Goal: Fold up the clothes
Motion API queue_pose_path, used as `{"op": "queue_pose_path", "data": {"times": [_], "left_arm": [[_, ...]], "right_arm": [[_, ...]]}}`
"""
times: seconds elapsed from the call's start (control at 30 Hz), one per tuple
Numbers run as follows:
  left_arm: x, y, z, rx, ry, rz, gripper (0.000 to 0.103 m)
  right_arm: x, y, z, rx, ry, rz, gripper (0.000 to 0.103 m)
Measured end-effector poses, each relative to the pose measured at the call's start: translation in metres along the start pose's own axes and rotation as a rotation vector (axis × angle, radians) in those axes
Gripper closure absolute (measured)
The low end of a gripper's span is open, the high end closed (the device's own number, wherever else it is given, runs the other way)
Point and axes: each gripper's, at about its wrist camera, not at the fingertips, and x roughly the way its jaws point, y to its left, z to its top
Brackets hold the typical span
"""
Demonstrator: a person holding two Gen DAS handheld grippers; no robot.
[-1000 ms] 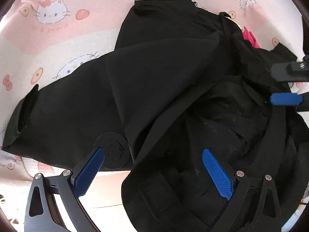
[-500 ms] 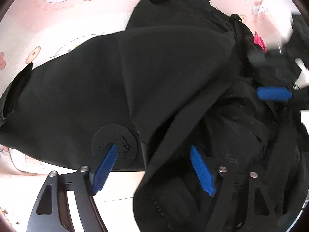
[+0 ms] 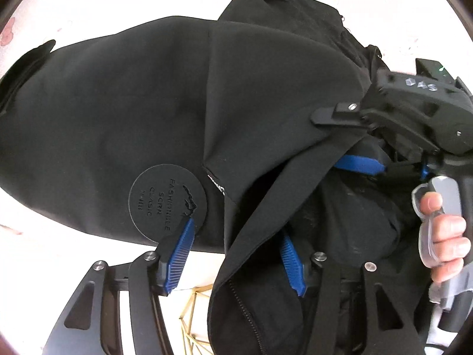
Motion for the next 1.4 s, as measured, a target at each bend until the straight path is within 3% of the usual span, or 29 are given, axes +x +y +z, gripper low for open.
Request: {"op": "queue_pose_path", "data": {"times": [0.1,0.23,0.4,0.53,0.63,0.8,0.93,1.13,1.3,1.33,1.37,1.4], "left_arm": [[-0.005,0.006,-0.002,-0.003,-0.006,-0.001,0.049],[-0.016,0.011,-0.006,0.0,-0.032,-0.001,0.05],[-0.028,0.015,-0.009,-0.02,-0.062,-0.019,0.05],[-0.042,0.03,-0.012,-0.063,-0.1,-0.056,0.05],[-0.05,0.039,-0.015,-0.083,-0.118,-0.049,0.051],[-0.063,0.055,-0.024,-0.136,-0.131,-0.067,0.054],[-0.056,0.045,-0.021,-0.172,-0.129,-0.049,0.054],[-0.057,0.059,-0.028,-0.196,-0.124,0.035,0.055],[-0.073,0.062,-0.028,-0.218,-0.179,-0.008,0.054],[-0.077,0.061,-0.027,-0.223,-0.196,-0.025,0.054],[-0.082,0.059,-0.026,-0.228,-0.212,-0.042,0.054],[-0.088,0.061,-0.026,-0.234,-0.226,-0.058,0.052]], "right_arm": [[0.006,-0.004,0.0,0.028,-0.002,0.066,0.074],[-0.001,0.007,-0.005,-0.05,-0.054,0.063,0.081],[-0.023,0.037,-0.009,-0.189,-0.094,0.14,0.084],[-0.034,0.073,-0.015,-0.348,-0.136,0.118,0.084],[-0.028,0.088,-0.015,-0.387,-0.111,0.125,0.091],[-0.017,0.115,-0.026,-0.435,-0.055,0.176,0.091],[0.001,0.147,-0.045,-0.543,-0.007,0.159,0.091],[0.024,0.158,-0.063,-0.631,-0.019,0.039,0.092],[0.026,0.158,-0.064,-0.581,-0.03,0.047,0.09],[0.015,0.154,-0.066,-0.572,-0.042,0.039,0.081],[0.012,0.15,-0.065,-0.564,-0.056,0.033,0.062],[0.004,0.144,-0.065,-0.551,-0.079,0.027,0.052]]}}
